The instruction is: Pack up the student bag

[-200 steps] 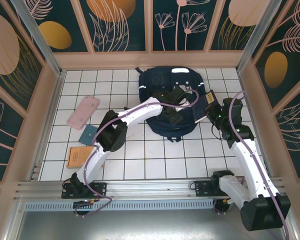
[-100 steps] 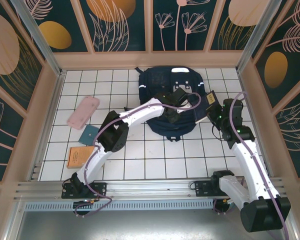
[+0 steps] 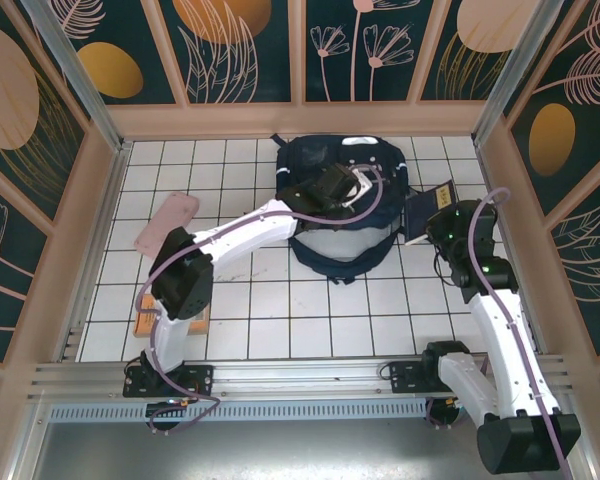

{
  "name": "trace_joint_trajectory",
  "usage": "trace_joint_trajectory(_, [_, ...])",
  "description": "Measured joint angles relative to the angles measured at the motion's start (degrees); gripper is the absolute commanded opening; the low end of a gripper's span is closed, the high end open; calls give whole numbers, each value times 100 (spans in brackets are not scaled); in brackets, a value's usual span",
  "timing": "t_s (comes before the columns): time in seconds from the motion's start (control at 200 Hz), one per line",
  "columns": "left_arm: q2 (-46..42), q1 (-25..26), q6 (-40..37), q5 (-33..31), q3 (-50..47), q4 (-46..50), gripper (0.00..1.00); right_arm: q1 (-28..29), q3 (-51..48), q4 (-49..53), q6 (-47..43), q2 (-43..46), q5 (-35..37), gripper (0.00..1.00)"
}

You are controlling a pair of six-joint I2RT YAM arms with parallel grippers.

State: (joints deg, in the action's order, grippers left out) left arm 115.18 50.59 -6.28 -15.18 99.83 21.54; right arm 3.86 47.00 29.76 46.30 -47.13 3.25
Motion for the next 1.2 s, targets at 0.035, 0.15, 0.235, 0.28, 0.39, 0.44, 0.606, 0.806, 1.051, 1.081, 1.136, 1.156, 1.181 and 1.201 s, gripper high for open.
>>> trace_joint_trajectory(0.035, [-90,0,127,-203,-72,-188,0,-13,26,90,-31,37,33,0])
trace_joint_trajectory(0.15, [-205,0,450,-752,-151,-645,0,-31,90,192,-173,251,120,0])
trace_joint_trajectory(0.235, [-201,4,599,-957,-146,-809,0,-50,195,223,-258,378,85,0])
trace_joint_trajectory(0.28, [-186,4,662,-1021,-105,-804,0,-57,236,201,-273,393,-37,0])
trace_joint_trajectory(0.39, [-31,4,809,-1086,212,-800,0,-57,149,-9,-251,407,-647,0])
trace_joint_trajectory(0.44, [42,4,866,-1088,352,-800,0,-57,22,-195,-186,426,-994,0])
trace_joint_trajectory(0.606, [181,0,1034,-1084,673,-800,0,-55,-597,-1001,282,433,-2085,0])
trace_joint_trajectory(0.806, [192,0,1154,-1014,721,-798,0,-37,-1237,-2050,964,28,-2693,0])
trace_joint_trajectory(1.051, [192,-2,1311,-813,721,-796,0,780,-1412,-3386,1613,-1012,-2035,0])
trace_joint_trajectory(1.081, [192,-2,1331,-791,721,-793,0,920,-1401,-3534,1659,-1174,-1886,0])
trace_joint_trajectory(1.136, [192,-2,1368,-778,721,-785,0,1150,-1353,-3775,1755,-1499,-1606,0])
trace_joint_trajectory(1.156, [190,-2,1373,-778,721,-780,0,1215,-1331,-3871,1825,-1650,-1504,0])
trace_joint_trajectory(1.181, [190,-2,1390,-780,721,-778,0,1263,-1300,-3976,1882,-1808,-1386,0])
trace_joint_trajectory(1.201, [190,-2,1397,-778,721,-772,0,1292,-1272,-4037,1932,-1917,-1298,0])
